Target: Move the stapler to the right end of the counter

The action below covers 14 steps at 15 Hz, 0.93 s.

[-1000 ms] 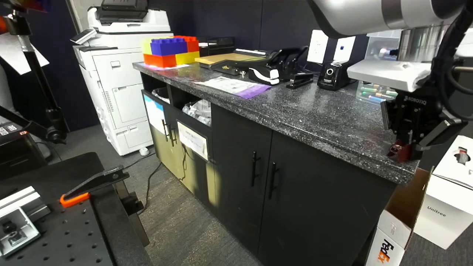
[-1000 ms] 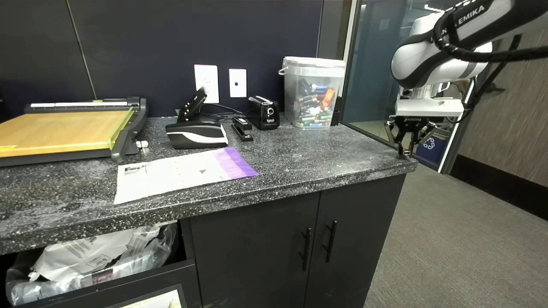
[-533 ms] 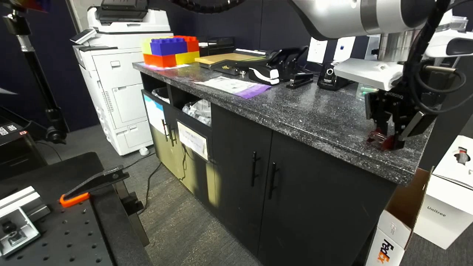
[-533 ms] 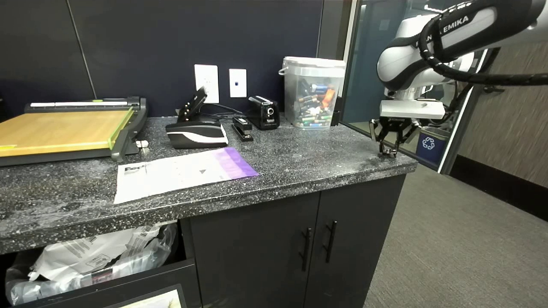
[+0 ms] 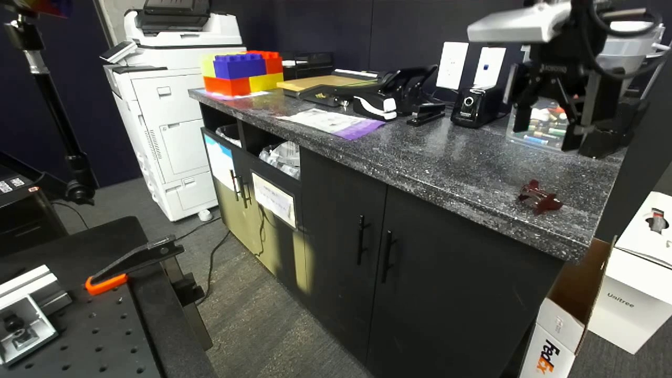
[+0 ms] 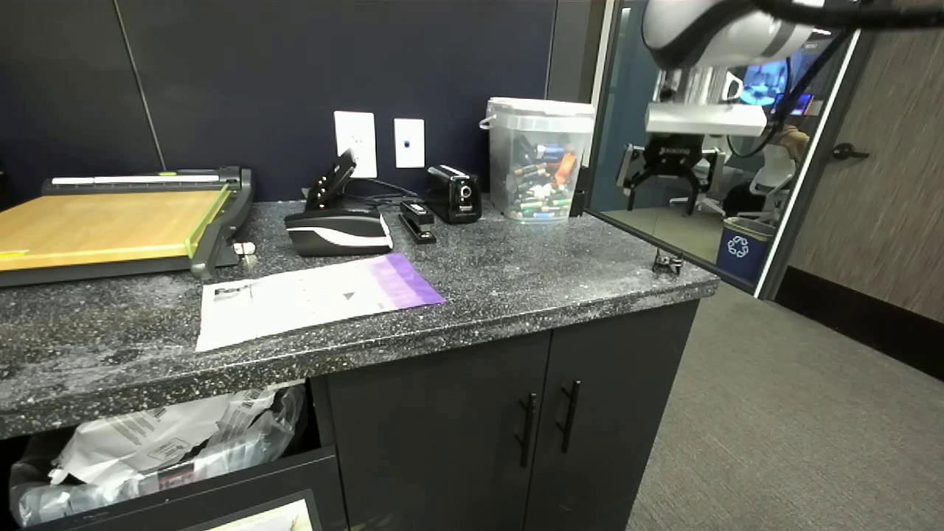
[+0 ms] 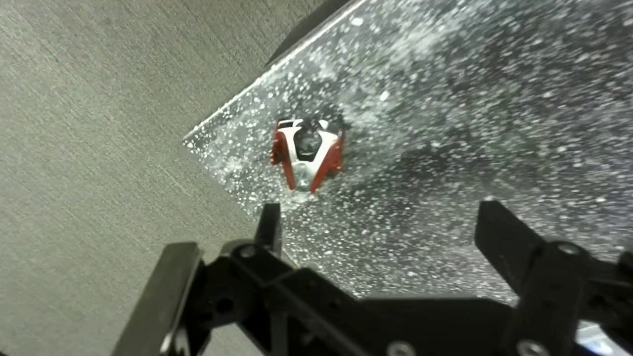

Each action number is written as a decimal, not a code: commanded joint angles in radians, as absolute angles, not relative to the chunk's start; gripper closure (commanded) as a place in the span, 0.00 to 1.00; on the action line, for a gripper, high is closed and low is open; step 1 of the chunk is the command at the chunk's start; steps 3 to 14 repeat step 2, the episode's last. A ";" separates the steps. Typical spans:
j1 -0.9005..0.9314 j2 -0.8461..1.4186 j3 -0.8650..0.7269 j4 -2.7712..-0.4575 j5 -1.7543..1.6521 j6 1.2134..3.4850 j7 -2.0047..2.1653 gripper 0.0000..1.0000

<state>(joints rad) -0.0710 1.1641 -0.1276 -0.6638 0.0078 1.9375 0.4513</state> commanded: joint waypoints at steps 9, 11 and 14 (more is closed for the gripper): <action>-0.051 1.108 -0.111 -0.675 0.012 1.869 0.451 0.00; -0.051 1.108 -0.111 -0.675 0.012 1.869 0.451 0.00; -0.051 1.108 -0.111 -0.675 0.012 1.869 0.451 0.00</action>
